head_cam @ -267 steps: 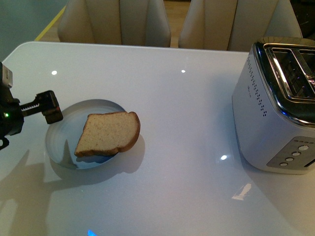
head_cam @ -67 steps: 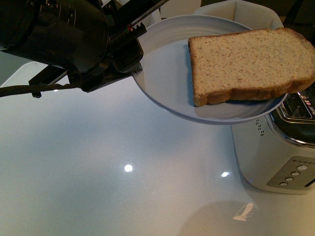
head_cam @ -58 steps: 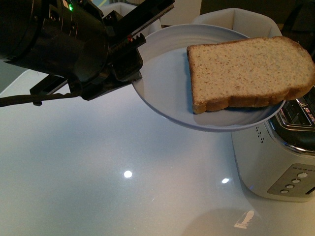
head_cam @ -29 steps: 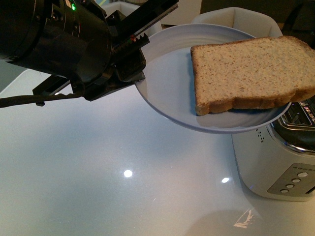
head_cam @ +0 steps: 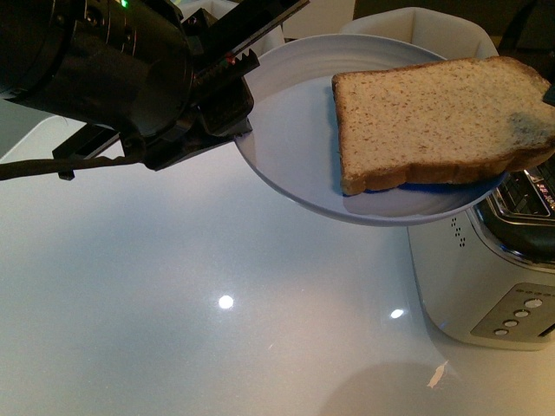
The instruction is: Left arm holds plate, right arm toasts bread
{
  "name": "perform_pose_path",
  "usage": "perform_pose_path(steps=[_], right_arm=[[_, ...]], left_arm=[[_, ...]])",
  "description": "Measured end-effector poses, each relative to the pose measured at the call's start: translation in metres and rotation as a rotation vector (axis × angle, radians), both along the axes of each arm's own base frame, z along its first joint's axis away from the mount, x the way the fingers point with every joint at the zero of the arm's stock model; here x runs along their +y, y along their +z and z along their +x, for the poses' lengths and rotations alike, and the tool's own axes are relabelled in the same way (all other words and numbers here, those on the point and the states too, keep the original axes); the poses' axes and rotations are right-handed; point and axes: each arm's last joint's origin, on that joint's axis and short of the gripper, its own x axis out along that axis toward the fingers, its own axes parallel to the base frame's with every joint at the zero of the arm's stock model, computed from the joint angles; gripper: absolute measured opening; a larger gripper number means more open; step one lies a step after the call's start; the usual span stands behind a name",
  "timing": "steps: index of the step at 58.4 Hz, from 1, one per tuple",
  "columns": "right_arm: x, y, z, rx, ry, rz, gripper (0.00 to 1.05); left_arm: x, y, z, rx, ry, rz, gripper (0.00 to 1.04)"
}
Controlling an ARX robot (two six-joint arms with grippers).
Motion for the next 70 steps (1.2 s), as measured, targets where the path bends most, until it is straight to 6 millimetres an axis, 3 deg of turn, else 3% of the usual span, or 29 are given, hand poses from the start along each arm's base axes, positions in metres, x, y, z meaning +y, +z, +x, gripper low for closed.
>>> perform_pose_path(steps=[13, 33, 40, 46, 49, 61, 70], right_arm=[[0.012, -0.01, 0.013, 0.052, -0.034, 0.066, 0.94], [0.021, -0.011, 0.015, 0.054, -0.016, 0.082, 0.41], [0.023, -0.007, 0.017, 0.048, -0.016, 0.098, 0.15], [0.025, -0.003, 0.017, 0.04, -0.011, 0.102, 0.03], [0.025, 0.0, 0.017, 0.032, -0.01, 0.103, 0.03], [0.018, 0.043, 0.012, -0.099, -0.023, 0.077, 0.03], [0.0, 0.092, 0.006, -0.25, -0.081, 0.016, 0.03]], left_arm=[[0.0, 0.0, 0.0, 0.0, 0.0, 0.0, 0.03], [0.0, 0.0, 0.0, 0.0, 0.0, 0.0, 0.03], [0.0, 0.0, 0.0, 0.0, 0.001, 0.001, 0.03], [0.0, 0.0, 0.0, -0.001, 0.001, 0.001, 0.03], [0.0, 0.0, 0.0, 0.0, 0.002, 0.001, 0.03], [0.0, 0.0, 0.0, 0.001, 0.0, -0.001, 0.03], [0.0, 0.0, 0.0, 0.001, 0.0, -0.001, 0.03]])
